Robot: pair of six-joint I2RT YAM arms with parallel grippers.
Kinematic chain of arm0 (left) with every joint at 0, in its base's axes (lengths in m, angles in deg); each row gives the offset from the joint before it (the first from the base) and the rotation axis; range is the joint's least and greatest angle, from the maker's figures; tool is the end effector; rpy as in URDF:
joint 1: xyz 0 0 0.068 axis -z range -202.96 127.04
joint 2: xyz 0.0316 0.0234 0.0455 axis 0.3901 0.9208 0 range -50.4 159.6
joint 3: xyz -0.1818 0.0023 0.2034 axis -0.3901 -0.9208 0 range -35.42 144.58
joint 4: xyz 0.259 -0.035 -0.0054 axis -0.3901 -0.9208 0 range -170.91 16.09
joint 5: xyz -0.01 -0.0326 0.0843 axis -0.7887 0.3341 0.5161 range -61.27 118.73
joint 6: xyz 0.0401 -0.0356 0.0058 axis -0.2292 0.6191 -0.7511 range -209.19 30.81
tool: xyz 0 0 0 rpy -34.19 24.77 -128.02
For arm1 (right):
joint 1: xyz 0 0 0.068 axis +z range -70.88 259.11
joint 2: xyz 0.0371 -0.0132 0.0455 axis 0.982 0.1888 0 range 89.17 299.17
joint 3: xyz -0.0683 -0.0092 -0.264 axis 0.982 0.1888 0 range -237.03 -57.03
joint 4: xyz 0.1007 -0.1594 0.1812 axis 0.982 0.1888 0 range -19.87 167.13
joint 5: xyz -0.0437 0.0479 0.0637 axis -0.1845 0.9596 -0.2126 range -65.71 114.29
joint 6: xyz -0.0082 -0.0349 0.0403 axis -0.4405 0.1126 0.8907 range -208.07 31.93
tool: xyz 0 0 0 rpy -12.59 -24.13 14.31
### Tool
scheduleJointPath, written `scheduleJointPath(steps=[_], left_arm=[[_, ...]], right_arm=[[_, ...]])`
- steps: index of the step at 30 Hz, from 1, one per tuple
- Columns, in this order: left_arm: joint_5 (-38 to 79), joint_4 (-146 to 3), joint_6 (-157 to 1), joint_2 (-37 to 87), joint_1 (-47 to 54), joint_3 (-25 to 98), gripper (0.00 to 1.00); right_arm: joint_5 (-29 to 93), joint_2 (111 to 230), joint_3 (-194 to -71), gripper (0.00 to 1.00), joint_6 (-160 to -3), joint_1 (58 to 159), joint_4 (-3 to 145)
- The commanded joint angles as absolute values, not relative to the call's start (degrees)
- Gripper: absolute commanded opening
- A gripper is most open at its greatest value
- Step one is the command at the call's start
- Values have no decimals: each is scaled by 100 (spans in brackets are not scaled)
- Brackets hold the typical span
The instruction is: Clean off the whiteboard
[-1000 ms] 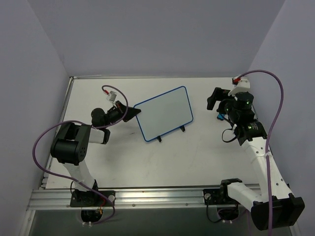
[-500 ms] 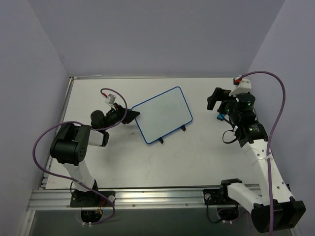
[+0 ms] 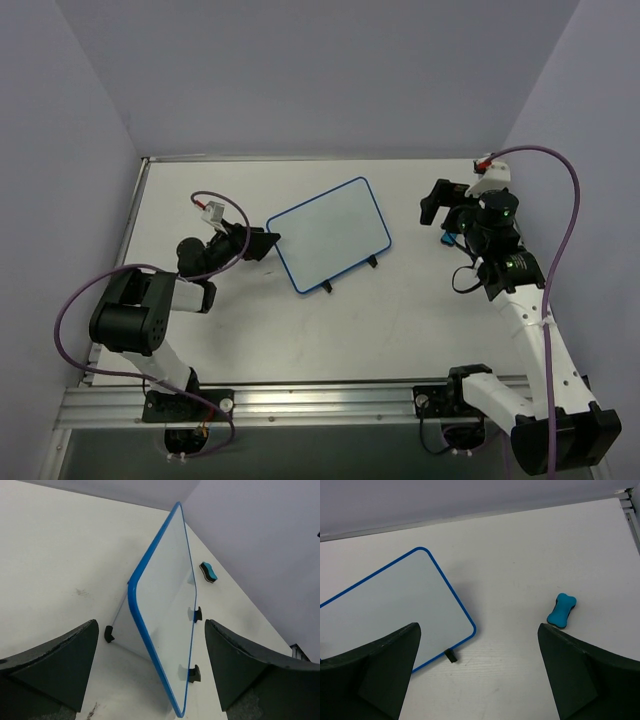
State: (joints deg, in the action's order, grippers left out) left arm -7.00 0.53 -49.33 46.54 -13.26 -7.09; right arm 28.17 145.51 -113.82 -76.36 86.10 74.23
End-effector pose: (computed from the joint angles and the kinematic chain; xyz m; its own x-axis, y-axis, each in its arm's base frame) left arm 0.2916 -0.0710 0.1798 -0.3778 -0.4632 -0.8017 0.6087 0.5282 -0.5921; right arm 0.2255 0.0301 0.3882 -0.1001 0.1918 -0.9763 -0.1716 0.9632 0.2068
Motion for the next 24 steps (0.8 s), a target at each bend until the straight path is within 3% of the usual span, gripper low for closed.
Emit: scheduleJointPath(steps=[1,5,8,11,13,17,24], left_arm=[[-11,1627,-4955,4233,-1469,-1072,94],[946,979,-4604,3209,-1505,-1721,94],[2043,-1433,-4480,1823,-1339,-1636,94],[4114,-5889,-4953,581,-409,-750,94],[5410,-7077,-5034,252,-39,-12,94],[5739,-10001,-4770,13,147,1377,94],[5808,-12513,-5788,-109,306,3618,94]], right_arm=[[2728,14393,-11495,100,-7717,8676,7294],[2553,14340,-11495,100,-7664,8694,7320],[2342,14279,-11600,100,-7629,8711,7548],[2034,14121,-11784,100,-7664,8746,7952],[1911,13954,-11890,100,-7708,8764,8242],[1428,13690,-11917,100,-7699,9096,8586],[137,13532,-11811,100,-7629,9870,9025]])
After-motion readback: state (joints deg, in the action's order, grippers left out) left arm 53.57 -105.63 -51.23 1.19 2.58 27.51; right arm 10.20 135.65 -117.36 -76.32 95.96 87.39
